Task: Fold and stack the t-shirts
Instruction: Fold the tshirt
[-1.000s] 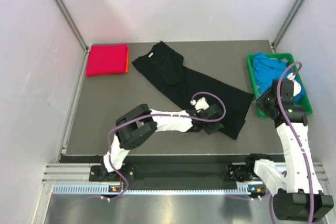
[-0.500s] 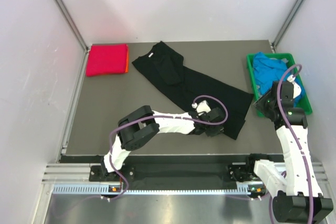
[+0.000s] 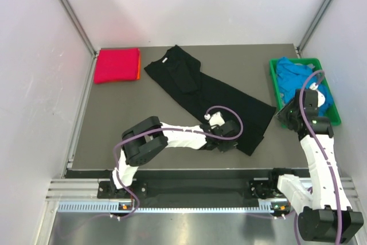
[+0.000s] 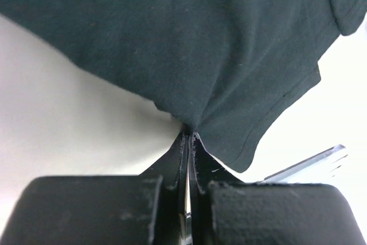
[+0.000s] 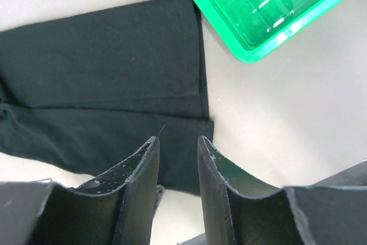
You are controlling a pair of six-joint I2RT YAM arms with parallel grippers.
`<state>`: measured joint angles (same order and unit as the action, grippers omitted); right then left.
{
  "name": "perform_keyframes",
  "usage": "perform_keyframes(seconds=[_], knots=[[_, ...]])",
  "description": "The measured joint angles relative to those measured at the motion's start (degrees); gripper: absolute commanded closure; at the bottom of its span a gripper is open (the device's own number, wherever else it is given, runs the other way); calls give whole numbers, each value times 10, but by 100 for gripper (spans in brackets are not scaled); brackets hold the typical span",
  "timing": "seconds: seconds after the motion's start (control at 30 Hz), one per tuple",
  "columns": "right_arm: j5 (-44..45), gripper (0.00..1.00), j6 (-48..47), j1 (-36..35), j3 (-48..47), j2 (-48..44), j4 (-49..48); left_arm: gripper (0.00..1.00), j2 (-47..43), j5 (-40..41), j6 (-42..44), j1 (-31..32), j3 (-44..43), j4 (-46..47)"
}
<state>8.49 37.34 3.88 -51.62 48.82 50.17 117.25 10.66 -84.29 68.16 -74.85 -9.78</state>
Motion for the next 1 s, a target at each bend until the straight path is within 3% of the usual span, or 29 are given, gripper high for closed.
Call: perform_keyframes(seconds=[0.53,1.0], knots=[[-116,66,-113,0,83,24,-63,100,-122,1,15,6,162,12],[-215,63,-128,0,108,87,-155,100,-235,-3,11,6,296,20]])
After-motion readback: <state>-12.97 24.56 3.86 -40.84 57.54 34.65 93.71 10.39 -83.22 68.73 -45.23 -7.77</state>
